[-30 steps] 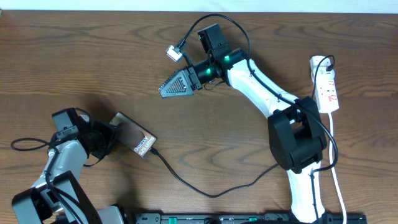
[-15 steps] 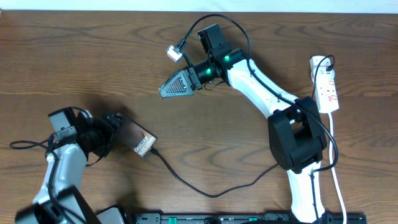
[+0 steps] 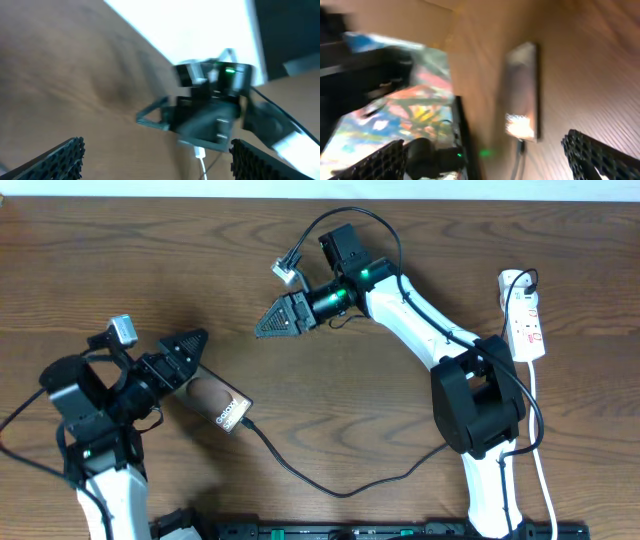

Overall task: Plug charger to phone and switch on socket
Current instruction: 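Open the left gripper, lift away, and move the right arm toward the power strip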

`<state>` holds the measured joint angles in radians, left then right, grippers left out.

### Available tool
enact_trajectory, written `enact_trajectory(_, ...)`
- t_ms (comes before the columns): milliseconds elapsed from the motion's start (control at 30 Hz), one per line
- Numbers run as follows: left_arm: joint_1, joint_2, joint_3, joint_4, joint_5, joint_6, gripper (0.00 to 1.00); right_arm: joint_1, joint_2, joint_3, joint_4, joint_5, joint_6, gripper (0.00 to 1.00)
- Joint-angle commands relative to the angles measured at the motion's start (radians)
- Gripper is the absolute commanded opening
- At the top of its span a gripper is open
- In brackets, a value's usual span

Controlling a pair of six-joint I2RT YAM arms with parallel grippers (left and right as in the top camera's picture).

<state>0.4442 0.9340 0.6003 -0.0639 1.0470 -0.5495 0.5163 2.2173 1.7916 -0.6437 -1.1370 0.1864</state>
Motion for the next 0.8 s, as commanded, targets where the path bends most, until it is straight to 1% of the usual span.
enact_trajectory(0, 0.004, -0.041, 0.001, 0.030, 0.066, -0.035, 0.91, -0.025, -0.032, 0.069, -0.103, 0.235, 0.017, 0.99)
enact_trajectory(100, 0.003, -0.032, 0.017, 0.070, 0.060, -0.085, 0.91, -0.046, -0.063, 0.144, -0.256, 0.445, -0.001, 0.99)
enact_trajectory(233, -0.016, 0.037, 0.107, 0.069, 0.060, -0.092, 0.92, -0.076, -0.110, 0.316, -0.455, 0.729, -0.001, 0.99)
enact_trajectory(333, -0.048, 0.094, 0.176, 0.057, 0.035, -0.092, 0.92, -0.103, -0.138, 0.418, -0.534, 0.818, -0.001, 0.99)
enact_trajectory(433, -0.097, 0.149, 0.246, 0.023, -0.042, -0.089, 0.92, -0.149, -0.170, 0.521, -0.605, 0.878, -0.001, 0.99)
enact_trajectory(533, -0.168, 0.203, 0.327, -0.060, -0.148, -0.048, 0.92, -0.219, -0.204, 0.607, -0.661, 0.930, 0.000, 0.99)
enact_trajectory(600, -0.221, 0.235, 0.386, -0.151, -0.252, -0.002, 0.92, -0.274, -0.225, 0.639, -0.686, 0.962, 0.000, 0.99)
enact_trajectory(767, -0.385, 0.316, 0.553, -0.411, -0.612, 0.112, 0.92, -0.460, -0.263, 0.654, -0.718, 1.000, 0.000, 0.99)
